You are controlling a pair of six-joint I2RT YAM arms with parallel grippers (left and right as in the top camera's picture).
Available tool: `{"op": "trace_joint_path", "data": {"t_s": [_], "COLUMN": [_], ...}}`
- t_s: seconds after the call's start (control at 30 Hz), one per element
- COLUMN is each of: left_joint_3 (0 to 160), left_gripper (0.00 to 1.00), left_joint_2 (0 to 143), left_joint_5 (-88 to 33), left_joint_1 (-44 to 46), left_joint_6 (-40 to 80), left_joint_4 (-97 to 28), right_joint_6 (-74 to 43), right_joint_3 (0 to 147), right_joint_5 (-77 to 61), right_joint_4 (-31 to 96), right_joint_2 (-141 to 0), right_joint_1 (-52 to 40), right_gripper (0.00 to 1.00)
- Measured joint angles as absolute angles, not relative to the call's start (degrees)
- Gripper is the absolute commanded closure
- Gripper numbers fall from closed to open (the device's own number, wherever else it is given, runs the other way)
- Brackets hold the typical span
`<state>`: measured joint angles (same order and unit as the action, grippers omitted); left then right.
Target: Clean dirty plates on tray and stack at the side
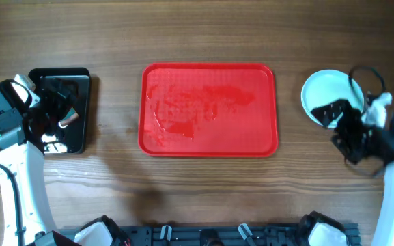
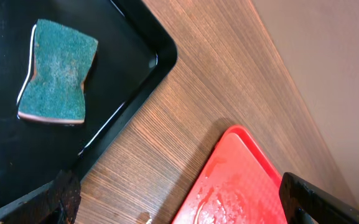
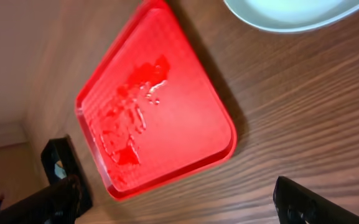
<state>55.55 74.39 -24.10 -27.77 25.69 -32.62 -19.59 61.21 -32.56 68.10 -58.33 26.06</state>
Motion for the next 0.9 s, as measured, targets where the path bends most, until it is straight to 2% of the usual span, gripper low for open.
{"op": "trace_joint_path", "data": {"t_s": [0.37,0.9], "left_joint_3": [55.5,55.5], "left_gripper": [0.00,0.00], "left_joint_2": [74.4,74.4], "left_joint_5": [-24.1,-24.1], "left_joint_1": [-27.8,-27.8], "left_joint_6": [26.1,26.1], "left_joint_4": [-32.6,-32.6], "right_joint_6": [-19.2,-19.1], "right_joint_3": [61.2,61.2], "right_joint_5": [-30.8,-29.4], "right_joint_4": [71.1,71.5], "right_joint_2": [-31.5,-29.3], "right_joint_1": [26.0,25.9], "right_gripper": [0.00,0.00]}}
